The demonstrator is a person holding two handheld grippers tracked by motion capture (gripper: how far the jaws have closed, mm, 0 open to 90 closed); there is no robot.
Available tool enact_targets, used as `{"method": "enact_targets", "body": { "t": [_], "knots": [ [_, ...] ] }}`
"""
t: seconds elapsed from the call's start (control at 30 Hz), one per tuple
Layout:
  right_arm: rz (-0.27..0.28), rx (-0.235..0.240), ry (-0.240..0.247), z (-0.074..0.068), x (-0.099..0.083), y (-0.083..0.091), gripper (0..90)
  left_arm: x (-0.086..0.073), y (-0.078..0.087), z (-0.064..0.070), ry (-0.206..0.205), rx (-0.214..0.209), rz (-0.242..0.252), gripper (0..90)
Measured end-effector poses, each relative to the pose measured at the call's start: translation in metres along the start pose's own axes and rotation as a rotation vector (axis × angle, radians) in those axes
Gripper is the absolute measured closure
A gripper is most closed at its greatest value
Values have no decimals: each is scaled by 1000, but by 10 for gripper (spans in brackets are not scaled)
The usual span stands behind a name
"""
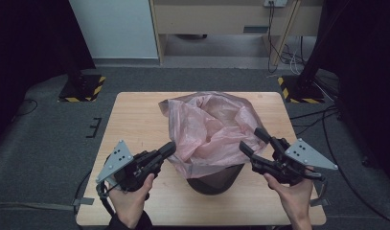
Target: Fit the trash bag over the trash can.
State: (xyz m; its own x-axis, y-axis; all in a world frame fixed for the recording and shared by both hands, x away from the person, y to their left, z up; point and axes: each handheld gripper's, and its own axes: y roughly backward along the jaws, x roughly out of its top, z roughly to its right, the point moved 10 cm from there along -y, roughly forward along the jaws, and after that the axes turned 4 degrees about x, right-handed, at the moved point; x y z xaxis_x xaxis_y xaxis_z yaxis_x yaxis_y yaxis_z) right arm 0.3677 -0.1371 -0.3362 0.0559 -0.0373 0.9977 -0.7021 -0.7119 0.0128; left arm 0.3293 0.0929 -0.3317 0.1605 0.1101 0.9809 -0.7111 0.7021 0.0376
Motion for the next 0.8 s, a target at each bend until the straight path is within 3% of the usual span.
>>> {"method": "enact_targets", "body": {
  "t": [0.23,0.4,0.53,0.67,0.8],
  "knots": [
    [-2,-98,-9,25,-2,10,328,-17,2,4,13,-30,1,900],
    [-11,-127,-29,34,-7,17,304,-21,0,4,15,-30,-11,900],
    [-23,-118,-56,38,-13,22,308,-25,-1,5,13,-30,-15,898],
    [-24,-57,-69,32,-16,24,467,-28,-2,2,21,-27,-20,898],
    [-22,-24,-92,27,-16,26,533,-32,-3,-1,32,-29,-27,900]
  ]
}}
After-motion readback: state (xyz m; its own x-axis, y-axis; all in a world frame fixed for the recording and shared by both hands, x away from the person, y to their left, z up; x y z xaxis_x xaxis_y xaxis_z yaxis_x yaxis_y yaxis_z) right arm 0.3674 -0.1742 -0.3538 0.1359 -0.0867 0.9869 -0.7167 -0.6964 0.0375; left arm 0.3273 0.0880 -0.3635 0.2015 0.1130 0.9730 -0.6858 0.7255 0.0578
